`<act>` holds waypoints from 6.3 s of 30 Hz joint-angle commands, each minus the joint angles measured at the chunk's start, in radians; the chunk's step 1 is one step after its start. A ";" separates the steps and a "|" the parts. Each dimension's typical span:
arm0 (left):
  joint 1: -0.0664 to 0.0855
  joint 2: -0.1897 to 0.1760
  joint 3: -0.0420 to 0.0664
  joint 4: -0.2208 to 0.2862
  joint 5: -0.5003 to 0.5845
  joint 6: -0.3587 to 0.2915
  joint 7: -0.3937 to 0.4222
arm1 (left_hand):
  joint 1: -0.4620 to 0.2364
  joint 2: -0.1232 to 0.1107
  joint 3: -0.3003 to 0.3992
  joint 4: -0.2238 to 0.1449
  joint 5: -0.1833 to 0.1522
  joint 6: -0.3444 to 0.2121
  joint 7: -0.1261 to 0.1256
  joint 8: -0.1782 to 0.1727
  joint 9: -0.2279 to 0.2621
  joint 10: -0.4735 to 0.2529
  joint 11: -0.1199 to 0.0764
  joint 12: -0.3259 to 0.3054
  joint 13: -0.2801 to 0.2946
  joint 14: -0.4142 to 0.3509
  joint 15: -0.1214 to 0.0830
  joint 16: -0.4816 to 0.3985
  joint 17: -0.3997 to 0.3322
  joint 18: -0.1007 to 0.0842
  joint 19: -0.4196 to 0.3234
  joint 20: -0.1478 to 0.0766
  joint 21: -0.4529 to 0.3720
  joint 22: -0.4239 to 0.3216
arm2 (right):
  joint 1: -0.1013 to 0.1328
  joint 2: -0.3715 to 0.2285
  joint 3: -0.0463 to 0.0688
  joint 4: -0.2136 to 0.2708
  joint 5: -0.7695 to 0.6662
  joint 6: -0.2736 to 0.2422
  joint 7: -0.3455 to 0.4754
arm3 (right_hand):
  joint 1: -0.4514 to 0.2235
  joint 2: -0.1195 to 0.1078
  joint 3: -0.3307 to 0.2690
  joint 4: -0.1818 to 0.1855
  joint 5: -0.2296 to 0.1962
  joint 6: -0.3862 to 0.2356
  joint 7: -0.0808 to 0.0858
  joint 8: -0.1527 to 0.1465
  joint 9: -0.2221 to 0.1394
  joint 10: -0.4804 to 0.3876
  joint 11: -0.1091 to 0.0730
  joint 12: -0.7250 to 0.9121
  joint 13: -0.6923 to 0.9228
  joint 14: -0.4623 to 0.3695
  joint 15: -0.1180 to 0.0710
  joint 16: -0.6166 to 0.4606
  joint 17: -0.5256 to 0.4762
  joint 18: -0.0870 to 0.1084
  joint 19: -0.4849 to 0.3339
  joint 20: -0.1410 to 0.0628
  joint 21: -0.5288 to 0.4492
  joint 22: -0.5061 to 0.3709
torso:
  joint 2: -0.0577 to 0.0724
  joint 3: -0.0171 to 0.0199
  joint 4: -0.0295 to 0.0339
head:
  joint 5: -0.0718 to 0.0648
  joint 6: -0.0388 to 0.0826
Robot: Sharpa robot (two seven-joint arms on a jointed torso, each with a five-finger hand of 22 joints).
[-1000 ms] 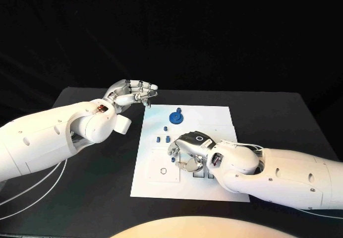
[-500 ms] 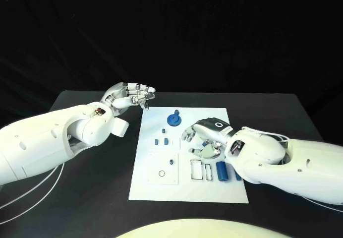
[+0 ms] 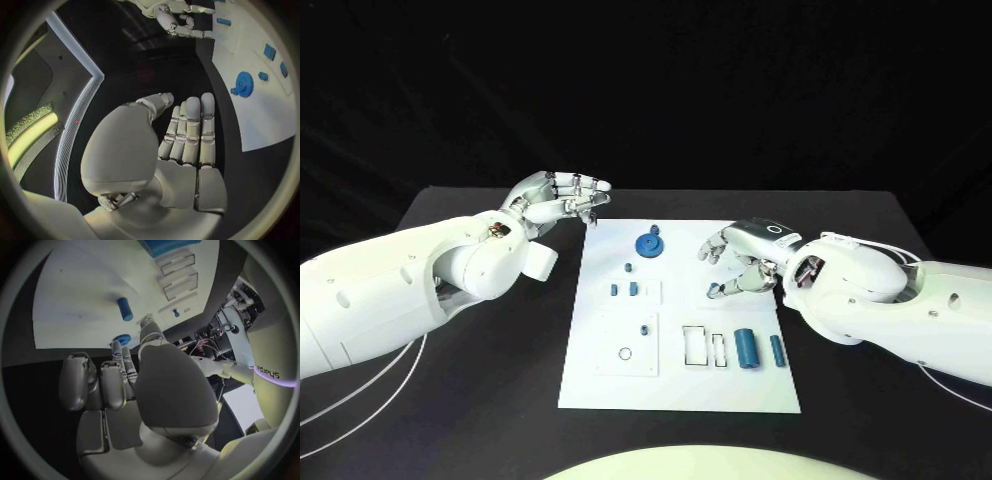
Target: Assemble the parts on the task board
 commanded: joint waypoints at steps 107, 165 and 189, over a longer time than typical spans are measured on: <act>0.000 0.017 -0.002 -0.012 -0.003 0.016 -0.018 | 0.007 0.011 -0.005 -0.013 0.000 -0.010 0.006 0.009 -0.002 -0.010 0.002 0.015 -0.003 -0.001 0.002 -0.004 -0.007 0.015 0.003 0.005 -0.003 -0.002 | -0.150 0.242 -0.010 0.039 0.092 -0.080 0.118 | -0.092 0.030 0.693 -0.152 -0.148 0.175 -0.010 0.105 0.091 0.390 -0.059 -0.144 0.021 0.042 -0.042 0.044 0.058 -0.030 0.069 -0.039 0.187 0.209 | 0.001 -0.0010 -0.0005 | 0.036 -0.017; 0.001 0.012 -0.003 -0.012 -0.003 0.028 -0.029 | 0.005 0.012 -0.006 -0.013 0.000 -0.010 0.006 0.011 -0.002 -0.011 0.002 0.018 -0.004 -0.001 0.002 -0.004 -0.008 0.015 0.003 0.005 -0.004 -0.002 | -0.180 0.269 -0.019 0.000 0.036 -0.082 0.092 | -0.103 0.026 0.699 -0.166 -0.144 0.172 -0.008 0.107 0.096 0.391 -0.058 -0.151 0.024 0.041 -0.041 0.043 0.057 -0.030 0.069 -0.038 0.186 0.209 | 0.000 -0.0010 0.0002 | 0.049 -0.026; 0.001 0.013 -0.003 -0.013 -0.003 0.030 -0.031 | 0.004 0.012 -0.007 -0.013 0.000 -0.011 0.006 0.011 -0.002 -0.013 0.002 0.019 -0.005 -0.001 0.002 -0.004 -0.009 0.015 0.003 0.005 -0.004 -0.003 | -0.181 0.291 -0.019 -0.018 0.002 0.037 0.036 | -0.156 -0.006 0.690 -0.179 -0.128 0.152 0.001 0.095 0.095 0.382 -0.051 -0.170 0.031 0.039 -0.035 0.037 0.046 -0.028 0.065 -0.034 0.175 0.207 | 0.000 -0.0022 0.0000 | 0.048 -0.029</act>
